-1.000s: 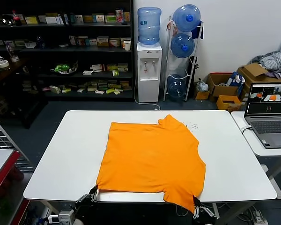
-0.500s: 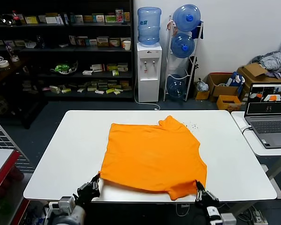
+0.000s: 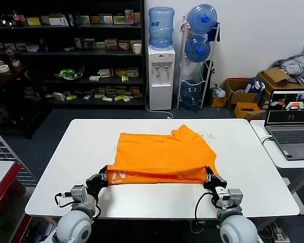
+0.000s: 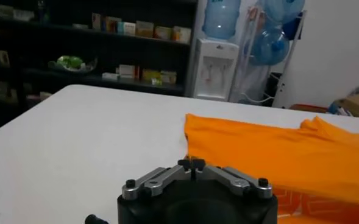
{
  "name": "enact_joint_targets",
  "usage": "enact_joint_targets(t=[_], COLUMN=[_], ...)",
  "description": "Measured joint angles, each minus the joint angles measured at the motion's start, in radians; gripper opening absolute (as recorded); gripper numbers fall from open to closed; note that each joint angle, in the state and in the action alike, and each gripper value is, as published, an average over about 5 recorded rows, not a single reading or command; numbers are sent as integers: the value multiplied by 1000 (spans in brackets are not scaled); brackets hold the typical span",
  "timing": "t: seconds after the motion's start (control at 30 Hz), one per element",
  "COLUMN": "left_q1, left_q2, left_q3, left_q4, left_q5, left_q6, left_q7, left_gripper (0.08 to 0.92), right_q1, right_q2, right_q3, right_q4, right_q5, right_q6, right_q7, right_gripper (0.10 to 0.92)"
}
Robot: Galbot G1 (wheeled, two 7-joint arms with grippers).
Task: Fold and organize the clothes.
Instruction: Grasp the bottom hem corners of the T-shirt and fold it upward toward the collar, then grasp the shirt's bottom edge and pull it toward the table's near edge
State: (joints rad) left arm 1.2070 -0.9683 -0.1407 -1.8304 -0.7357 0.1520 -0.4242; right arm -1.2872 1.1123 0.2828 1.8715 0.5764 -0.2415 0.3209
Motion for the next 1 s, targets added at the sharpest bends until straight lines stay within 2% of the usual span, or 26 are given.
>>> enact_joint_targets(t=[0.4, 0.53, 0.8, 1.0], left_q1=[-84, -106, -124, -92], left_q2=[-22, -33, -36, -14], left_q3=[38, 44, 35, 17], left_q4=[66, 90, 119, 99], left_q5=[-2, 3, 12, 11], left_q6=[-4, -6, -2, 5], left_q7=[9, 15, 19, 22], left_gripper=[94, 138, 361, 517], right_q1=[124, 149, 187, 175], right_q2=[-3, 0, 0, -17], right_q3=[-69, -80, -92, -74], right_q4=[-85, -107, -150, -152], right_q5=[36, 39, 29, -2], right_q6=[-18, -19, -18, -2], right_q7=[8, 8, -16, -45], right_gripper=[145, 232, 458, 631])
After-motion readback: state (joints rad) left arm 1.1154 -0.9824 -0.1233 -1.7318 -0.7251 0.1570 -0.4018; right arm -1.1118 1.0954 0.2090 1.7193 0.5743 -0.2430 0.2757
